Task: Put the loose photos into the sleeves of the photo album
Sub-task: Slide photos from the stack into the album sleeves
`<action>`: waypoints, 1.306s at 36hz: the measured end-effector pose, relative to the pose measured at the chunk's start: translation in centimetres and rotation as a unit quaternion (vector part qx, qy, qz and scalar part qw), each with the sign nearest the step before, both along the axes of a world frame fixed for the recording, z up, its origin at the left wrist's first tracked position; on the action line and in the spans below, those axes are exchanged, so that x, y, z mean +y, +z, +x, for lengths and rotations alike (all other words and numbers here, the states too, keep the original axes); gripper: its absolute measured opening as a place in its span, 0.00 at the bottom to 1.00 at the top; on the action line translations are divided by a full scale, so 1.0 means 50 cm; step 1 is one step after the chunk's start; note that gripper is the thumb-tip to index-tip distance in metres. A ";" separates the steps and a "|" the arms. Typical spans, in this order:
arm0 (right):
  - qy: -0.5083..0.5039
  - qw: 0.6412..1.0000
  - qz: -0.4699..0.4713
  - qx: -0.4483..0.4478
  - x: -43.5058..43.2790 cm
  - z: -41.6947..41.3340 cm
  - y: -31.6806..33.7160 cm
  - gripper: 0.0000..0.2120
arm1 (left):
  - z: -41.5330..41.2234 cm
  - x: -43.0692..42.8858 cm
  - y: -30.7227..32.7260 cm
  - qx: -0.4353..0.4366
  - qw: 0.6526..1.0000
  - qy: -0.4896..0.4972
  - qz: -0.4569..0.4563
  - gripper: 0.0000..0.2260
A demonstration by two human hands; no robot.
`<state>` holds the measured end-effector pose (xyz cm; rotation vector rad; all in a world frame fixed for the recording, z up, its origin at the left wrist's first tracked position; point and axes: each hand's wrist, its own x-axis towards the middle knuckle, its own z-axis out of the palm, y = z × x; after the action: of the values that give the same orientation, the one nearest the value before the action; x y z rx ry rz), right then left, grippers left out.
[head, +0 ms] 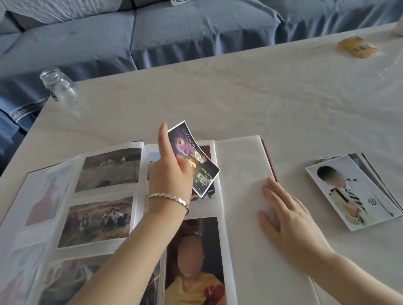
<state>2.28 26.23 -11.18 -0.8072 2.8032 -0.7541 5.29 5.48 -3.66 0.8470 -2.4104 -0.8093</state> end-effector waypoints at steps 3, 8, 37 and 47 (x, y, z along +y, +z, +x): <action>-0.004 1.000 -0.002 -0.004 0.000 0.000 0.001 0.28 | -0.004 -0.002 0.000 -0.004 1.000 -0.016 0.007 0.28; -0.006 1.000 -0.006 -0.005 0.000 0.001 0.001 0.27 | -0.016 -0.025 0.004 -0.002 0.999 -0.003 0.048 0.27; -0.012 1.000 -0.010 -0.008 -0.003 0.003 0.007 0.25 | -0.055 -0.030 -0.044 -0.103 0.987 0.024 0.121 0.20; -0.008 1.000 -0.005 -0.007 -0.004 0.004 0.012 0.24 | -0.048 -0.050 -0.030 -0.118 0.979 -0.020 0.166 0.19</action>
<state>2.47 26.03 -10.59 -0.7802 2.7996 -0.7739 2.92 3.00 -5.13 1.0768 -2.5420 -1.2133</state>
